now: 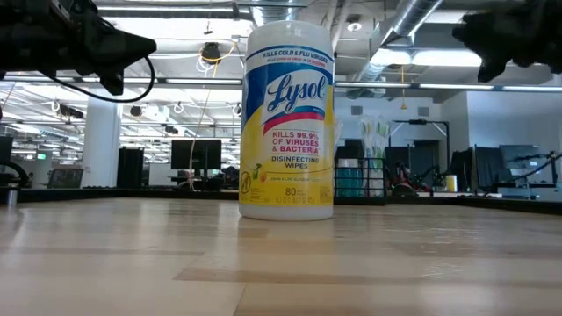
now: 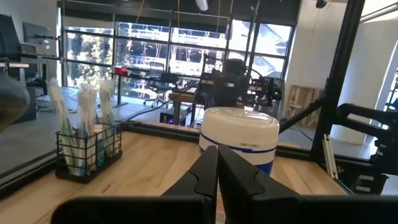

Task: Pick & Place toothbrushing station
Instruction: Return to Home Position

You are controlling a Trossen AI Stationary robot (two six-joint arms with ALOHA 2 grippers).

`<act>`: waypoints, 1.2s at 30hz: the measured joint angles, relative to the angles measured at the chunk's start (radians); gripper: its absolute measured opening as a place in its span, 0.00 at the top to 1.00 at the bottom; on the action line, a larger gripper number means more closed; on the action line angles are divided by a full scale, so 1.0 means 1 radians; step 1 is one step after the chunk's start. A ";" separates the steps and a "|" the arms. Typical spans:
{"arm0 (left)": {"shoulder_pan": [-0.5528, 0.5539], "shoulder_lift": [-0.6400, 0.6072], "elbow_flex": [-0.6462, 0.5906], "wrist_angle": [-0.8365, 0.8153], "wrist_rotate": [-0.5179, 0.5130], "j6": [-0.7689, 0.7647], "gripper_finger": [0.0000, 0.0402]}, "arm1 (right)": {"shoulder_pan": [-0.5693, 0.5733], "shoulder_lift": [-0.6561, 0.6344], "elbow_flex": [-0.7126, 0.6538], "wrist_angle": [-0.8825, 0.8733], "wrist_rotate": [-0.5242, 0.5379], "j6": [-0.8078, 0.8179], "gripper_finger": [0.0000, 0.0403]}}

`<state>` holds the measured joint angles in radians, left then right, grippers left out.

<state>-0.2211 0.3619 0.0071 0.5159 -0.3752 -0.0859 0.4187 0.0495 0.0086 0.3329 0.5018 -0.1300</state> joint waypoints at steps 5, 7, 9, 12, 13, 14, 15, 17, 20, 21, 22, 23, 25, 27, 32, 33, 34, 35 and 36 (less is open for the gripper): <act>0.000 0.012 0.000 0.000 0.000 -0.001 0.99 | 0.000 -0.040 0.000 -0.019 -0.277 0.003 0.72; 0.000 0.019 0.000 0.001 0.000 -0.005 0.99 | 0.000 -0.039 0.000 -0.042 -0.326 0.006 0.72; 0.000 0.024 0.000 0.000 0.001 -0.006 0.99 | 0.000 -0.037 0.000 -0.063 -0.328 0.020 0.72; 0.000 0.031 0.000 0.000 0.001 -0.007 0.99 | -0.001 -0.035 0.000 -0.125 -0.328 0.049 0.72; 0.000 0.034 0.000 0.002 0.001 -0.007 0.99 | -0.001 -0.035 -0.001 -0.135 -0.328 0.053 0.72; 0.000 0.038 0.000 0.002 0.001 -0.007 0.99 | -0.001 -0.035 -0.001 -0.148 -0.328 0.052 0.72; 0.000 0.041 0.000 0.001 0.001 -0.006 0.99 | -0.001 -0.035 -0.001 -0.156 -0.328 0.045 0.72; 0.000 0.041 0.000 0.001 0.001 -0.006 0.99 | -0.002 -0.036 -0.001 -0.152 -0.323 0.044 0.72; 0.000 0.040 0.000 0.004 0.001 -0.006 0.99 | -0.002 -0.036 -0.001 -0.149 -0.320 0.045 0.72; 0.000 0.040 0.000 0.006 0.001 -0.006 0.99 | -0.002 -0.036 -0.001 -0.140 -0.320 0.049 0.72; 0.000 0.040 0.000 0.006 0.001 -0.005 0.99 | -0.003 -0.036 -0.001 -0.126 -0.320 0.049 0.72; 0.000 0.040 0.000 0.006 0.001 -0.005 0.99 | -0.003 -0.036 -0.001 -0.110 -0.320 0.047 0.72; 0.000 0.040 0.000 0.008 0.001 -0.005 0.99 | -0.003 -0.036 -0.001 -0.075 -0.319 0.044 0.72; 0.000 0.040 0.000 0.009 0.001 -0.005 0.99 | -0.003 -0.036 -0.001 -0.051 -0.318 0.042 0.72; 0.000 0.040 0.000 0.016 0.002 -0.001 0.99 | -0.023 -0.036 -0.002 -0.075 -0.191 -0.001 0.72; 0.000 0.040 0.000 0.017 0.002 -0.001 0.99 | -0.031 -0.036 -0.002 -0.092 -0.161 0.006 0.72; 0.000 0.040 0.000 0.017 0.002 -0.001 0.99 | -0.038 -0.036 -0.002 -0.105 -0.136 0.016 0.72; 0.000 0.040 0.000 0.017 0.002 0.000 0.99 | -0.047 -0.036 -0.002 -0.115 -0.133 0.022 0.72; 0.000 0.040 0.000 0.017 0.002 0.001 0.99 | -0.054 -0.036 -0.002 -0.120 -0.134 0.022 0.72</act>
<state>-0.2211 0.4023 0.0069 0.5327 -0.3736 -0.0853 0.3642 0.0139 0.0069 0.2132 0.3674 -0.1081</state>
